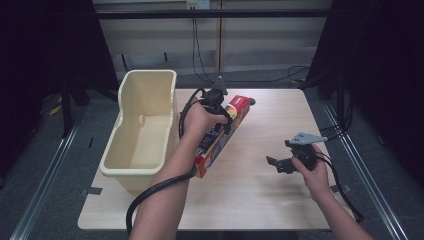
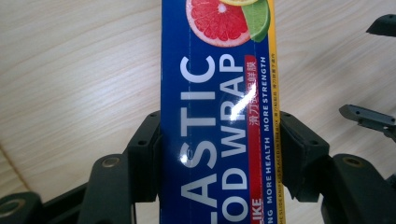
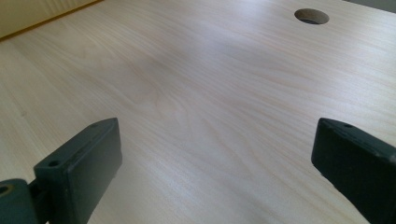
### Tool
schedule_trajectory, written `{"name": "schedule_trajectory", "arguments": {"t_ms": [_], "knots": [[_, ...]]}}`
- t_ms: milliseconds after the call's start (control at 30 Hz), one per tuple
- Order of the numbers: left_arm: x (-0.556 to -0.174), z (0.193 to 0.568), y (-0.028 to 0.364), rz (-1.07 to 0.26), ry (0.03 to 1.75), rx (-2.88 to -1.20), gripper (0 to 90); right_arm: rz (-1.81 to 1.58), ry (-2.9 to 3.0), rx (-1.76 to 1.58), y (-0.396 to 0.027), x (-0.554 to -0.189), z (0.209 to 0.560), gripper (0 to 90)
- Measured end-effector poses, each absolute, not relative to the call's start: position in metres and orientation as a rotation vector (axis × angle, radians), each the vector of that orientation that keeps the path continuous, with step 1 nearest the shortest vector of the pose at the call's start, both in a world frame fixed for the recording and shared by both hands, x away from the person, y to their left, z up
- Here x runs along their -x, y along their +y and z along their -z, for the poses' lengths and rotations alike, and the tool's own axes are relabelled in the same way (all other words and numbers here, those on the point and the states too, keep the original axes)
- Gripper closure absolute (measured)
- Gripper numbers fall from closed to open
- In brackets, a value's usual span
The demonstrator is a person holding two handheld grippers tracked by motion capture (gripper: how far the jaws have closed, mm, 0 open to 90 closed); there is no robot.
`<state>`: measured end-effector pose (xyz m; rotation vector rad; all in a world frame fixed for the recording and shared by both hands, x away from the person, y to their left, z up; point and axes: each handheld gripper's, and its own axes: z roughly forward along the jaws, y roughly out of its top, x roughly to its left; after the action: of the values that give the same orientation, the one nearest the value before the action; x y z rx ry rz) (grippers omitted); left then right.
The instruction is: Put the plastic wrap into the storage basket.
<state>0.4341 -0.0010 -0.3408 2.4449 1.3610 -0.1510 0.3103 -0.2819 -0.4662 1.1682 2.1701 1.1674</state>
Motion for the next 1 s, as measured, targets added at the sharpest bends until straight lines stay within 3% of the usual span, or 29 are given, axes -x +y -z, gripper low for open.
{"name": "schedule_trajectory", "arguments": {"t_ms": [1000], "knots": [[-0.427,0.275,0.049,0.136,1.424,-2.377,41.3,-1.158,2.183,-1.165,-0.279,-0.310,0.468,1.9]]}}
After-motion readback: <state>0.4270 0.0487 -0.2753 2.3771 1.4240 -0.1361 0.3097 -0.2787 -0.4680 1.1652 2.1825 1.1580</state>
